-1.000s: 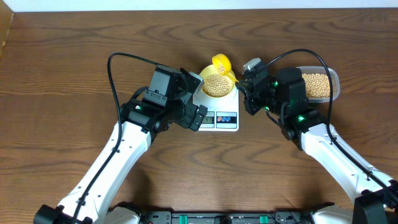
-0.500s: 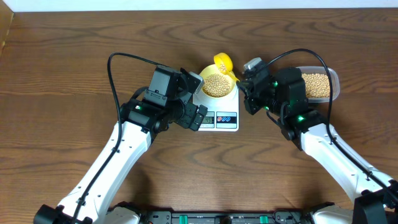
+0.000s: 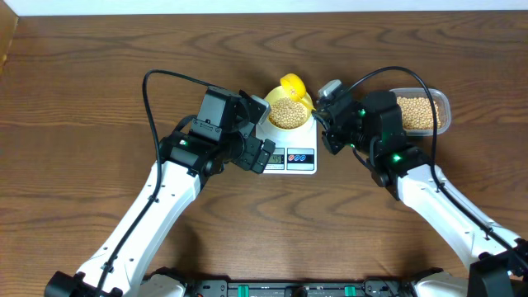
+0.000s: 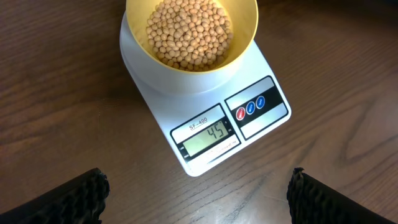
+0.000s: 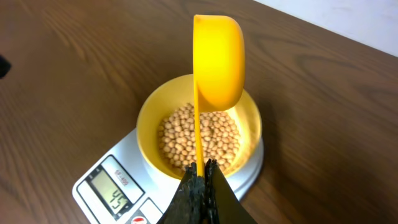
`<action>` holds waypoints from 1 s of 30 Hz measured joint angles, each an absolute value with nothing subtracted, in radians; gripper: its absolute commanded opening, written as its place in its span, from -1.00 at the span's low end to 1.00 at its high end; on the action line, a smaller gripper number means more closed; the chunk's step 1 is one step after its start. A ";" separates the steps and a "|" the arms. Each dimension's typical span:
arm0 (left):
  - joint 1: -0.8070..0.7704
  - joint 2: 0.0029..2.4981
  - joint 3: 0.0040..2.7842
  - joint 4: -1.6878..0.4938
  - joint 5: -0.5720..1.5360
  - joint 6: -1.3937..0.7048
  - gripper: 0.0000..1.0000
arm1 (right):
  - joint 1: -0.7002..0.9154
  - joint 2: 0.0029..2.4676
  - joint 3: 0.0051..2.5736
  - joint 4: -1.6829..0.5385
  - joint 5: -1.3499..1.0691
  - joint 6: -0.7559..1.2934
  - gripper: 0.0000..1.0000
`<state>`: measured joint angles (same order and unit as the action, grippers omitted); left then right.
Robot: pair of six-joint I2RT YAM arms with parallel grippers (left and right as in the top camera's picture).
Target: Scoop item into bowl and weigh 50g on scale
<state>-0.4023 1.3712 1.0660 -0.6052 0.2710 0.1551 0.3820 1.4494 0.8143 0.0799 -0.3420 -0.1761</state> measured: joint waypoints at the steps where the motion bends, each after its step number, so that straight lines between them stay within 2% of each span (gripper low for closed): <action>1: -0.402 1.371 1.066 -0.605 0.271 0.155 0.89 | 0.387 1.449 0.814 0.080 -0.342 -0.186 -0.98; 19: -0.402 1.371 1.066 -0.605 0.271 0.155 0.89 | 0.408 1.449 0.814 0.100 -0.274 -0.242 -0.98; 30: -0.402 1.371 1.066 -0.605 0.271 0.155 0.88 | 0.404 1.436 0.814 0.247 -0.253 -0.027 -0.98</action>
<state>-0.4023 1.3712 1.0660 -0.6052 0.2710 0.1551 0.4038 1.4364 0.8143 0.2474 -0.2527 -0.0265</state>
